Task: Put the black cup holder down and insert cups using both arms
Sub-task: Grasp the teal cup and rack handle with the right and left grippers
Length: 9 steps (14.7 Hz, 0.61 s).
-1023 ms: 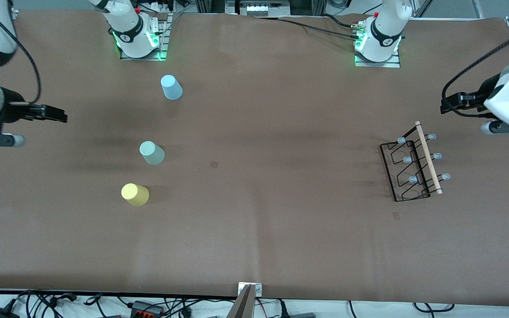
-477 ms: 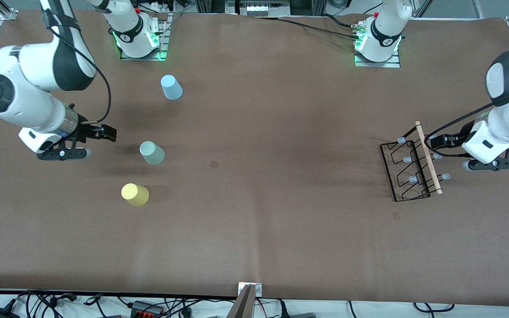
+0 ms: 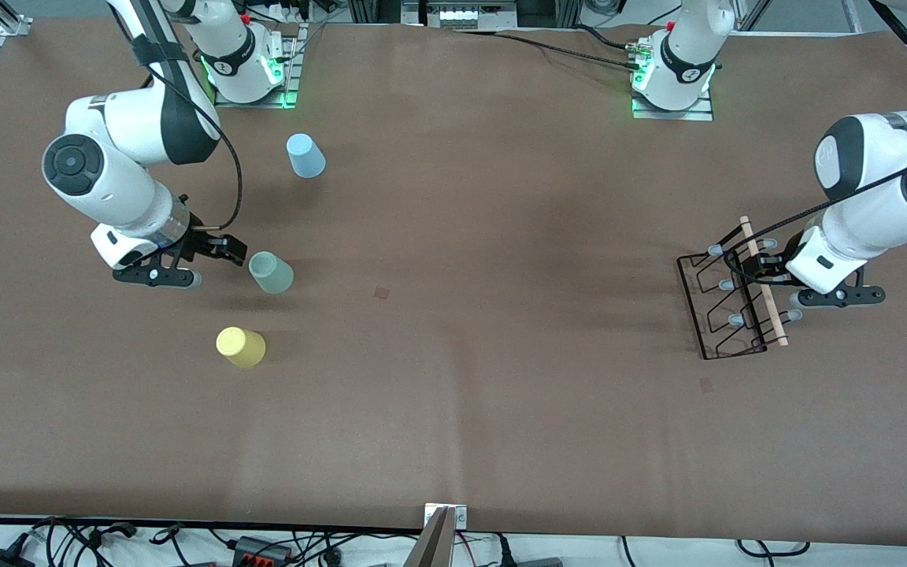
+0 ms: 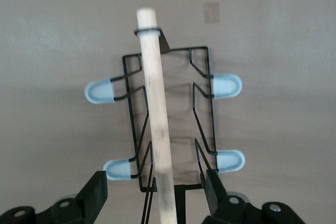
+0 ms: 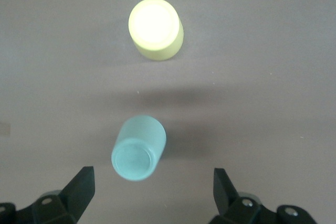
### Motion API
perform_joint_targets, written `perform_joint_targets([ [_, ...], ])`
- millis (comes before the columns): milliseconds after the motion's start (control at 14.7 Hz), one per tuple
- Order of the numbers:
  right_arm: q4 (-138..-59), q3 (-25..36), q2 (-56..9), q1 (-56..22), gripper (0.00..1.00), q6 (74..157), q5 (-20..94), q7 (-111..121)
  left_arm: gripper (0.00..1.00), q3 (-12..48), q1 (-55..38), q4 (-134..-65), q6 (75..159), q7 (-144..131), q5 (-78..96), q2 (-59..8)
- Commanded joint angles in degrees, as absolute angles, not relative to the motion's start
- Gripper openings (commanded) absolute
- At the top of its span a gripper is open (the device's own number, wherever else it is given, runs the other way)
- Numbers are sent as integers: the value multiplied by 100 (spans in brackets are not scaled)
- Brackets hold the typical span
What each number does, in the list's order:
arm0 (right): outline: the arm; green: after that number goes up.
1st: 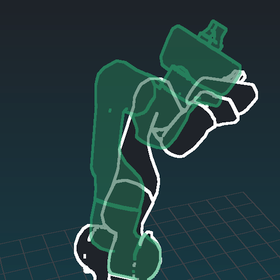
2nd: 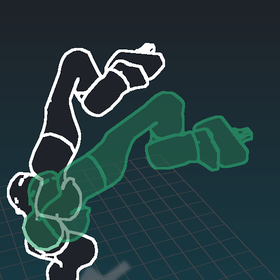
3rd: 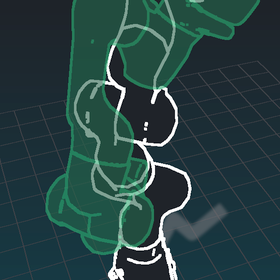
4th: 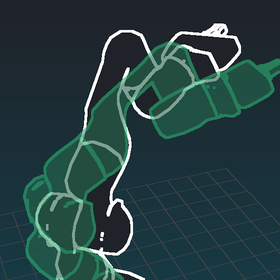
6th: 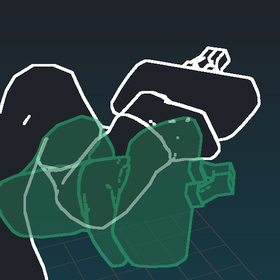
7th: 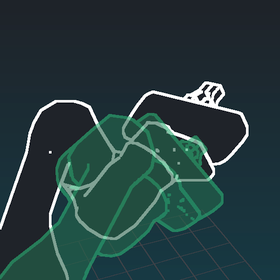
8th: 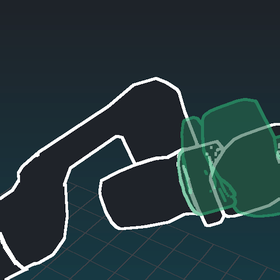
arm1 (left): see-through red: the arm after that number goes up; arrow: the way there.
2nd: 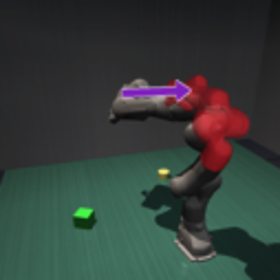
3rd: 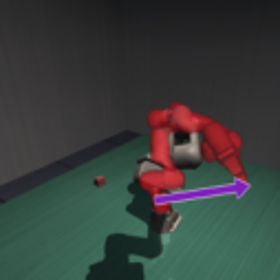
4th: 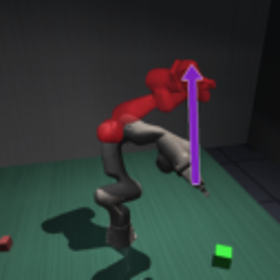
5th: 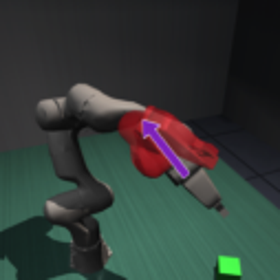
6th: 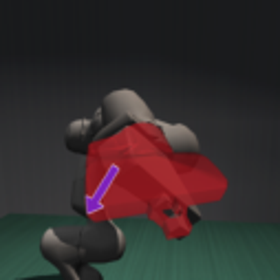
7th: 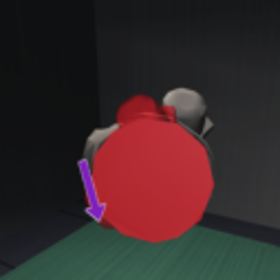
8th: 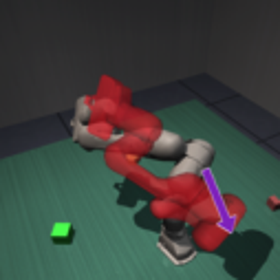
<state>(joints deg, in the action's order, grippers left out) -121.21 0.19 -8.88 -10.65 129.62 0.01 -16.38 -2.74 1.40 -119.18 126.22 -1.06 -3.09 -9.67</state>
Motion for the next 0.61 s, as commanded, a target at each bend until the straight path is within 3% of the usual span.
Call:
perform_joint_targets([
  [0, -12348, 53, -1238, -1378, 100, 13691, 53, -2004, 47, -237, 167, -12041, 12727, -35, -369, -1019],
  [136, -12497, 53, -1484, -1494, 100, 14060, 61, -2074, 19, -237, 167, -12024, 12709, -26, -369, -1046],
  [273, -12708, 53, -1529, -1494, 100, 14413, 53, -2136, 4, -237, 176, -12015, 12700, -35, -369, -1046],
  [545, -12779, 53, -1564, -1485, 100, 14449, 53, -2136, 1, -220, 141, -11778, 12622, 9, -369, -976],
])
